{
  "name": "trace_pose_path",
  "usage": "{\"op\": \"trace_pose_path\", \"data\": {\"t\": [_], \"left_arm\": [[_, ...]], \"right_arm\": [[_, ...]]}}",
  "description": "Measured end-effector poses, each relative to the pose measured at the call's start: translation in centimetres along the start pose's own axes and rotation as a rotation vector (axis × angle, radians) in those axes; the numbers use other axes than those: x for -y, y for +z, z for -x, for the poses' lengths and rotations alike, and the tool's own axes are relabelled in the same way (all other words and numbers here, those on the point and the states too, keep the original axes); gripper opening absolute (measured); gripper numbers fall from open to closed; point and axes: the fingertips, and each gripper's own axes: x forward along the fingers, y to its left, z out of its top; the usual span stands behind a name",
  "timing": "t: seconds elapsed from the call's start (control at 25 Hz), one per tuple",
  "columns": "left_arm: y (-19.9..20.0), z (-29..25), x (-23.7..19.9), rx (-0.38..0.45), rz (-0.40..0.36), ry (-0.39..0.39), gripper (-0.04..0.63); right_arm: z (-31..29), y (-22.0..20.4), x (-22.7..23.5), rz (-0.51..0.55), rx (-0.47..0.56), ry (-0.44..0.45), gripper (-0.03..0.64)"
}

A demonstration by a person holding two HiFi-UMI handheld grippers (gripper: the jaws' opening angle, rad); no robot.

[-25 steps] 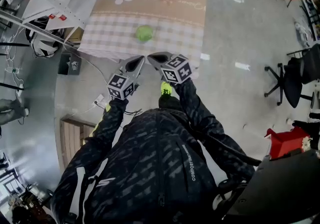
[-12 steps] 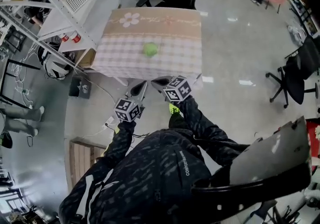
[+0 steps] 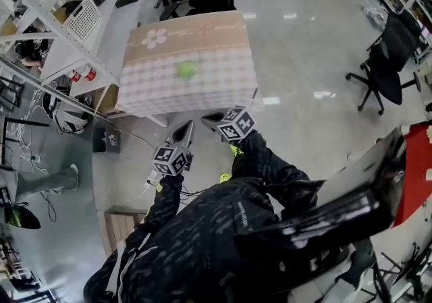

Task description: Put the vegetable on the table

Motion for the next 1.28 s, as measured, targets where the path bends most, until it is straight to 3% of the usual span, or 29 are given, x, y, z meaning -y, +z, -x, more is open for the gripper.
{"op": "trace_pose_path", "data": {"t": [0.32,0.64,1.28], "left_arm": [[1.3,-0.7,1.6,0.01,-0.027,-0.018,-0.005],[3.2,-0.7,-0.5,0.039,-0.057,0.032,-0.005],[2.7,-0.9,0.8,0.03,-0.064,0.011,-0.005]], "right_arm": [[2.7,1.0,0.2,0.003,0.034,-0.019,0.003],[2.1,3.3,0.7,0.146,0.055,-0.041,0.004],[2.3,3.2,-0.8,0.164,0.102,-0.043,0.005]]}}
